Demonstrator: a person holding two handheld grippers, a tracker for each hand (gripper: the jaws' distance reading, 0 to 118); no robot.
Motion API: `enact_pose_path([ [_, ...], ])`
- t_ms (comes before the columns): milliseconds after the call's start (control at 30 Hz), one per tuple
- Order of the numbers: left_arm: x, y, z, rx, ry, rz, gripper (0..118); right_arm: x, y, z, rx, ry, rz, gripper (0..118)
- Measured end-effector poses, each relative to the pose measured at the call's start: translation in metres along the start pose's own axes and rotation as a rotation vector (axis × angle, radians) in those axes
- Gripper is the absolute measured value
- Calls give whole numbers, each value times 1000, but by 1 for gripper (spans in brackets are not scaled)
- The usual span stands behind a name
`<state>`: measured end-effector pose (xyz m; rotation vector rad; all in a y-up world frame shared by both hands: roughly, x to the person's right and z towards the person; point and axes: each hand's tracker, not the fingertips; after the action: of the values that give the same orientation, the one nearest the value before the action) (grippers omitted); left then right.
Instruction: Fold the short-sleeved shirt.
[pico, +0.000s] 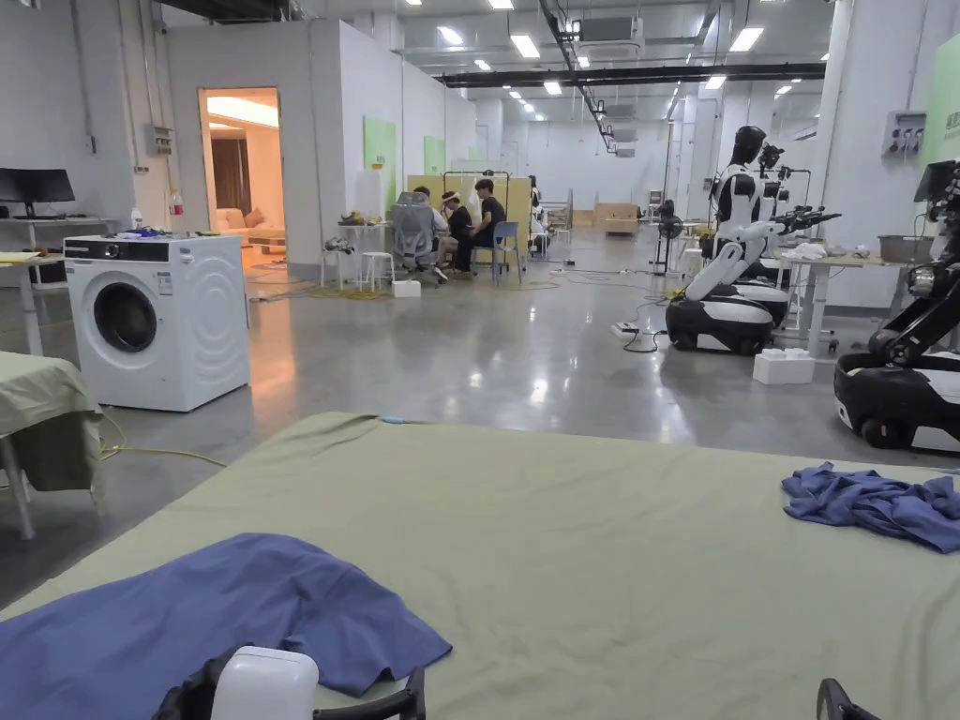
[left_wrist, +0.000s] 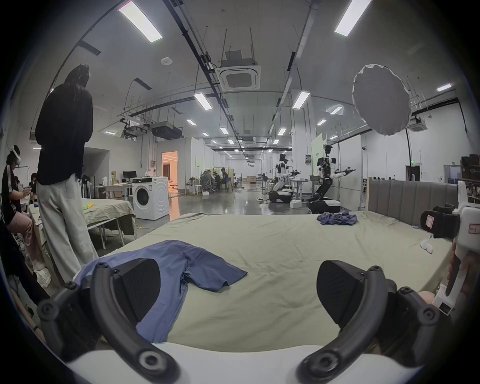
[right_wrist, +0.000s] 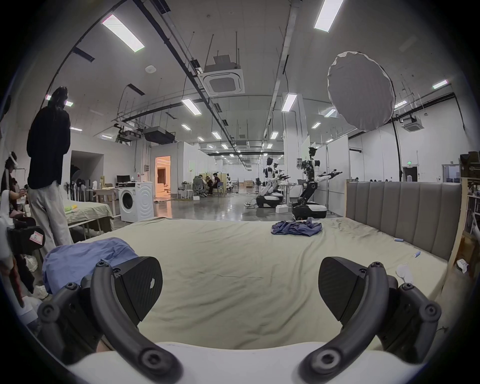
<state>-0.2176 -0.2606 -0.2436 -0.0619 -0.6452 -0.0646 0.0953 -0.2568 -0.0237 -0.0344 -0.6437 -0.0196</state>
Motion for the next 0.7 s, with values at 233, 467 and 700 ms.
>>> enact_pose_path([
  [233,4,-5,-5,-52,-34,36,0,-1,-2,13,52,-49,0,3],
  [467,-21,-12,8,-39,31,2,0,-20,-2,1,4,-6,63,2],
  [700,-108,-24,65,-104,335,-7,0,-104,8,-32,-40,352,39,2],
])
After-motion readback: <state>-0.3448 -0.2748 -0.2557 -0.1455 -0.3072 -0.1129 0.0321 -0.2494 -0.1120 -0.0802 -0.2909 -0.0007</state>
